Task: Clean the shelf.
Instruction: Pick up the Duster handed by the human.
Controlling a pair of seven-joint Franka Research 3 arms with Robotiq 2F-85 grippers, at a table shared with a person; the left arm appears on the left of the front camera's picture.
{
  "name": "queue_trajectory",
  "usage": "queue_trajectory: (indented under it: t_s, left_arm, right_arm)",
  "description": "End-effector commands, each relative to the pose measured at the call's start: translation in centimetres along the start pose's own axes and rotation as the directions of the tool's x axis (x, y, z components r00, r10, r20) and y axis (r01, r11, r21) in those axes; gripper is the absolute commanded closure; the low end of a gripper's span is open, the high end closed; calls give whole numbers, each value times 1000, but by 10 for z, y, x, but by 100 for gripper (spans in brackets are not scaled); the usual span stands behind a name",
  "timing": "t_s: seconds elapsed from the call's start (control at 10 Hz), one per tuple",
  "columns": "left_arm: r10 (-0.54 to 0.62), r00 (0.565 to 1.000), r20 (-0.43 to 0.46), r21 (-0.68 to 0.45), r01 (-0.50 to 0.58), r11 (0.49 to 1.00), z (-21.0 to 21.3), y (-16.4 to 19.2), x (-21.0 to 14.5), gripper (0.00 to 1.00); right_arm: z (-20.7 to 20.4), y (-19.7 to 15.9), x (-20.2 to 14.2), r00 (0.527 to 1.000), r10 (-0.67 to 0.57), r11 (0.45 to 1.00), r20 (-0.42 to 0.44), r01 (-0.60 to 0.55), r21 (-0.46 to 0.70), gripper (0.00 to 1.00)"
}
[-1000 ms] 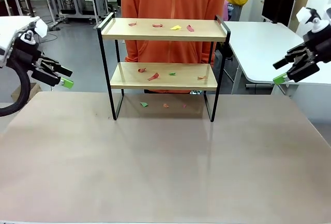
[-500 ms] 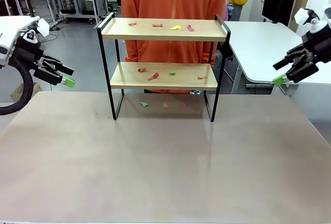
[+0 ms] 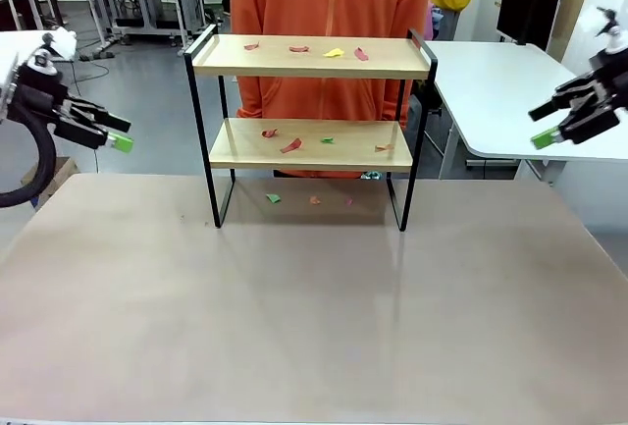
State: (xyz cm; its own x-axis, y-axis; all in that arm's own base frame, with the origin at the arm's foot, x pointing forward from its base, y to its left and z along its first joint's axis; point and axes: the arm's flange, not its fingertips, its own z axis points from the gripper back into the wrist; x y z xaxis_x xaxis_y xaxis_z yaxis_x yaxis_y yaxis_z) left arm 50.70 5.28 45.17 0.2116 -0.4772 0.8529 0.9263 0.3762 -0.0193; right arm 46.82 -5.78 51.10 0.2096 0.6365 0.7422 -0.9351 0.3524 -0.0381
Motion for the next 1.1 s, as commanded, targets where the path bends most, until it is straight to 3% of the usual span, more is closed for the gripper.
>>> queue_trajectory:
  t_s: [0.0,0.2,0.4,0.6,0.7,0.8,1.0]
  left_arm:
    - [-44,986,162,-50,53,997,4,46,-19,0]
    - [-99,943,317,-92,134,987,-2,81,-43,0]
    - [-154,881,447,-73,207,976,-17,114,-69,0]
    - [-194,868,456,-75,254,964,-22,118,-84,0]
    - [-188,885,427,-8,211,977,-18,110,-77,0]
    - [-167,888,429,-74,219,973,-27,115,-90,0]
    - [-167,888,429,-74,219,973,-27,115,-90,0]
  right_arm:
    - [15,-58,-33,983,49,993,176,-66,93,0]
    - [27,-109,-74,962,97,991,256,-117,67,0]
    - [30,-141,-105,916,57,982,398,-122,141,0]
    - [29,-147,-117,918,34,992,396,-79,100,0]
    - [23,-128,-122,926,54,988,374,-103,113,0]
    - [23,-128,-122,926,54,988,374,-103,113,0]
    - [23,-128,-122,926,54,988,374,-103,113,0]
